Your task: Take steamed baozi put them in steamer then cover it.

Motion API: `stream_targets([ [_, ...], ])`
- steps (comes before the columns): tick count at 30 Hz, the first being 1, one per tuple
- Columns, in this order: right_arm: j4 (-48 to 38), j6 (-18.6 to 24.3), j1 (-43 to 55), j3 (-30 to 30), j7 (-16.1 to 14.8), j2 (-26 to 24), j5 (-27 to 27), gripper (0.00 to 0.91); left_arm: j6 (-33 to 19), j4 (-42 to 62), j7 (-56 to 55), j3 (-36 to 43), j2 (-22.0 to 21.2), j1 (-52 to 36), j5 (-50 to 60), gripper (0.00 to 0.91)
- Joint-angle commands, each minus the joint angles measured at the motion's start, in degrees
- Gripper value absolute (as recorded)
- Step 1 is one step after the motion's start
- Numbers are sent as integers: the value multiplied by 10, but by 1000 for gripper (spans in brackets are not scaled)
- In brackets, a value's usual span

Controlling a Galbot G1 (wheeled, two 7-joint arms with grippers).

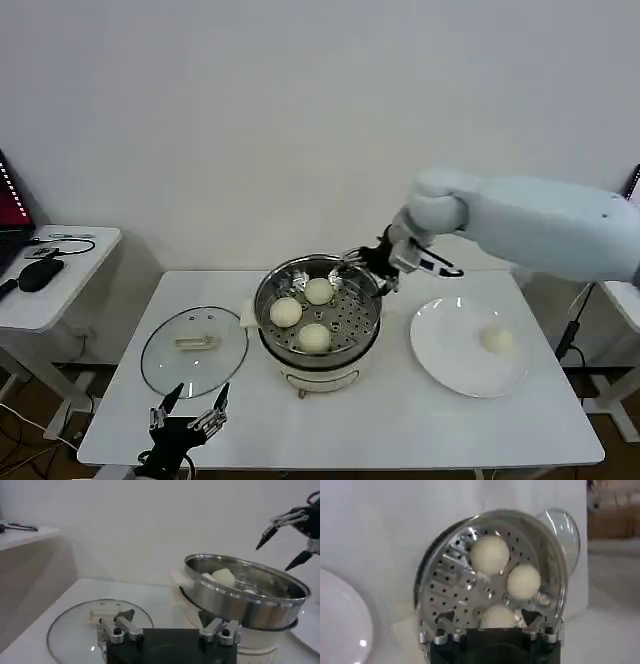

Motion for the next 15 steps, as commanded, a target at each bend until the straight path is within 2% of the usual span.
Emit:
stream_targets([
  [1,-22,-85,21,-43,-6,-83,49,907,0,-1,1,0,0,1,0,907],
  [15,-128,-64,-28,-71,-53,-138,71,907,0,-13,-1,-7,-3,9,0,907],
])
